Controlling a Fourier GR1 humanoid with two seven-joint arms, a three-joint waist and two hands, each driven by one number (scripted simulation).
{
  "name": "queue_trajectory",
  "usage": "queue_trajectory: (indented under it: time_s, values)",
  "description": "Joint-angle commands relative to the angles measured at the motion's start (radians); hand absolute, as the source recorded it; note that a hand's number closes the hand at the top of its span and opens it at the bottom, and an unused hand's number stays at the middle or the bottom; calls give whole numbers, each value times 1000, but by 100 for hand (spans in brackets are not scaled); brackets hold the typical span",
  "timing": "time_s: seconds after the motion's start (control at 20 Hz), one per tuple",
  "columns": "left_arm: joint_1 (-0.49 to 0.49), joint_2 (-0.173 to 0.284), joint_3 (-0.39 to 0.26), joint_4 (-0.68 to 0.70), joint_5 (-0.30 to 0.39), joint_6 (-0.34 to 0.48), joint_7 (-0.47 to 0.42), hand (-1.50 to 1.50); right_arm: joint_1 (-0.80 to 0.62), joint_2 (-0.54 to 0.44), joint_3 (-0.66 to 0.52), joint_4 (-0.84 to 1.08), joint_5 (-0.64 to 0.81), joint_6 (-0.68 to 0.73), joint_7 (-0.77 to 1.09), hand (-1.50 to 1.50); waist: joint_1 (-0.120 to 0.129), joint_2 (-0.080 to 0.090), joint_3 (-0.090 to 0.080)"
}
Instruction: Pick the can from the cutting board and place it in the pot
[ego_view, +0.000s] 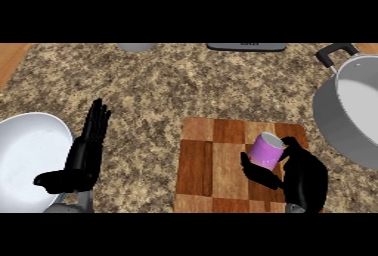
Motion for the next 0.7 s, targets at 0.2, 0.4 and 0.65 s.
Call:
queue_trajectory:
  time_s: [0.2,0.4,0.65]
  values:
    - [-17,-9,-42,-13,-16,-15,3,0,-326,-35,-349,198,34,104,319,150,76,19,-2]
    - [-33,0,-44,-11,-12,-35,-1,0,-533,-154,-447,325,129,114,383,150,116,16,-2]
    - [-56,-17,-73,4,-15,-48,15,0,-750,-252,-493,504,282,143,451,150,145,23,-3]
